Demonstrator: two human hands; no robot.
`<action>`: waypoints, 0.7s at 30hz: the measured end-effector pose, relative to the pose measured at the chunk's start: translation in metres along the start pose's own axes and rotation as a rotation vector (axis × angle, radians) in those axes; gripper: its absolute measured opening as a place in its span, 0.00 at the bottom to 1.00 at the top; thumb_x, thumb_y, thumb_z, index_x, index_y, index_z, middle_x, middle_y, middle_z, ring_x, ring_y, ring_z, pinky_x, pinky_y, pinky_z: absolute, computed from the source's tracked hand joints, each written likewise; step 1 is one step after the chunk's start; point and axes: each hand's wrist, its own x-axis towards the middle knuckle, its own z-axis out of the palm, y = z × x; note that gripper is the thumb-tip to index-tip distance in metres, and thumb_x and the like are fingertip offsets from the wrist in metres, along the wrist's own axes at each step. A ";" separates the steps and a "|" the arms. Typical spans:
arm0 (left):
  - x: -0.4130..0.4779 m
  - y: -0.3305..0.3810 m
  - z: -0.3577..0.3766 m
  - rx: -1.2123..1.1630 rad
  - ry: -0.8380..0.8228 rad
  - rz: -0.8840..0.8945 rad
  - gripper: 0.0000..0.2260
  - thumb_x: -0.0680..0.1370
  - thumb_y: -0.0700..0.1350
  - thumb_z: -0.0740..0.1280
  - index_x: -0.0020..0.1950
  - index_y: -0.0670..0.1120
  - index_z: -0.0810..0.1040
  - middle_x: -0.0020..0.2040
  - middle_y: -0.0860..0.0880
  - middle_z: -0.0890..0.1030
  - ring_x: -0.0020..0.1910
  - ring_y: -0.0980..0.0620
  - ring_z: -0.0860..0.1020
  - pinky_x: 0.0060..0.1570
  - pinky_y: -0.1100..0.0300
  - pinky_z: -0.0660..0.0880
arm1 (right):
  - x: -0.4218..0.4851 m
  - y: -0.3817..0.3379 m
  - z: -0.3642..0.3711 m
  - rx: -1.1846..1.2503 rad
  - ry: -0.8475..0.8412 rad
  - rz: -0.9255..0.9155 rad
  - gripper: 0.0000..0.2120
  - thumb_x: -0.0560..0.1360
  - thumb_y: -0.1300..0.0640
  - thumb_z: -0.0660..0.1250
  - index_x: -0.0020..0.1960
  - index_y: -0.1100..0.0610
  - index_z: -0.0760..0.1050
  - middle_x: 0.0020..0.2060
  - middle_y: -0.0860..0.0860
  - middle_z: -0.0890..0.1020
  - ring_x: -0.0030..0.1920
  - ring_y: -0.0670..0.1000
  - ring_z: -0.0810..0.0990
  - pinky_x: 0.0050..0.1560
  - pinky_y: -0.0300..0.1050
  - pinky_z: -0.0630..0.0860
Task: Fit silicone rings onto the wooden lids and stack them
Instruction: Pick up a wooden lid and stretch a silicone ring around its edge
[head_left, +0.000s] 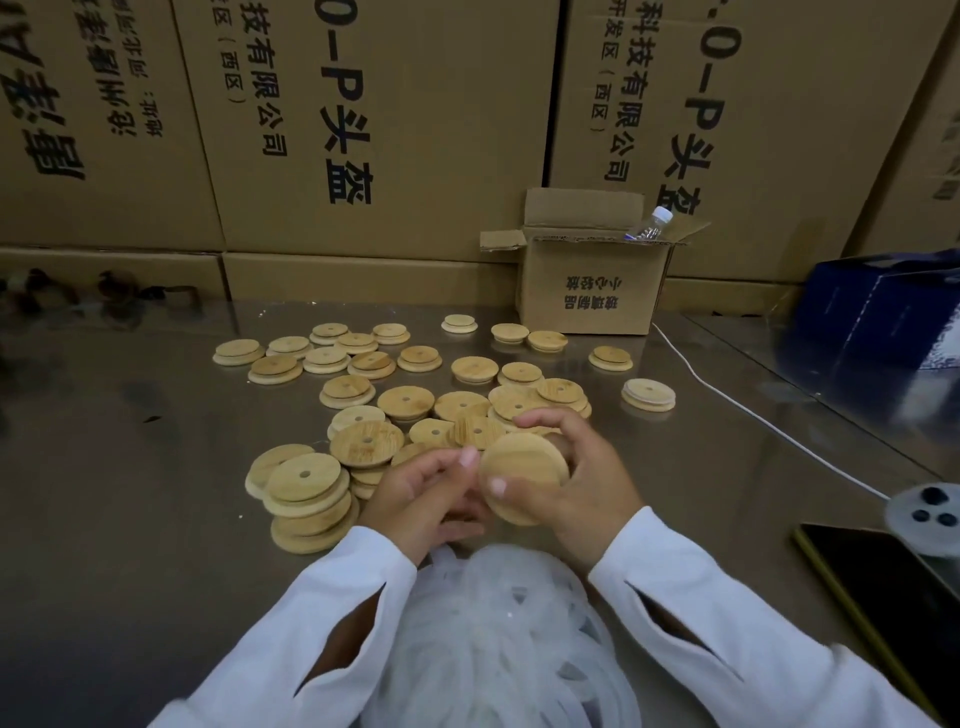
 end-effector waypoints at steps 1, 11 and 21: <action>-0.001 0.000 0.000 0.026 0.001 0.033 0.14 0.63 0.53 0.69 0.42 0.47 0.82 0.35 0.48 0.83 0.37 0.50 0.81 0.36 0.59 0.78 | -0.002 -0.001 0.003 -0.024 -0.013 -0.033 0.23 0.60 0.63 0.78 0.49 0.47 0.73 0.39 0.48 0.81 0.38 0.41 0.79 0.37 0.34 0.76; 0.003 0.003 -0.004 -0.038 0.090 0.088 0.07 0.65 0.50 0.72 0.34 0.48 0.82 0.38 0.46 0.82 0.40 0.48 0.81 0.37 0.53 0.80 | -0.007 0.017 -0.011 -0.174 -0.135 0.014 0.09 0.67 0.56 0.73 0.44 0.49 0.76 0.36 0.54 0.80 0.38 0.49 0.76 0.42 0.41 0.73; 0.004 0.008 -0.001 -0.238 0.158 -0.101 0.10 0.75 0.48 0.62 0.46 0.42 0.75 0.34 0.45 0.84 0.32 0.41 0.82 0.24 0.56 0.78 | -0.004 0.024 -0.030 -0.446 -0.447 0.072 0.08 0.65 0.56 0.75 0.36 0.44 0.80 0.37 0.44 0.74 0.33 0.41 0.71 0.38 0.32 0.70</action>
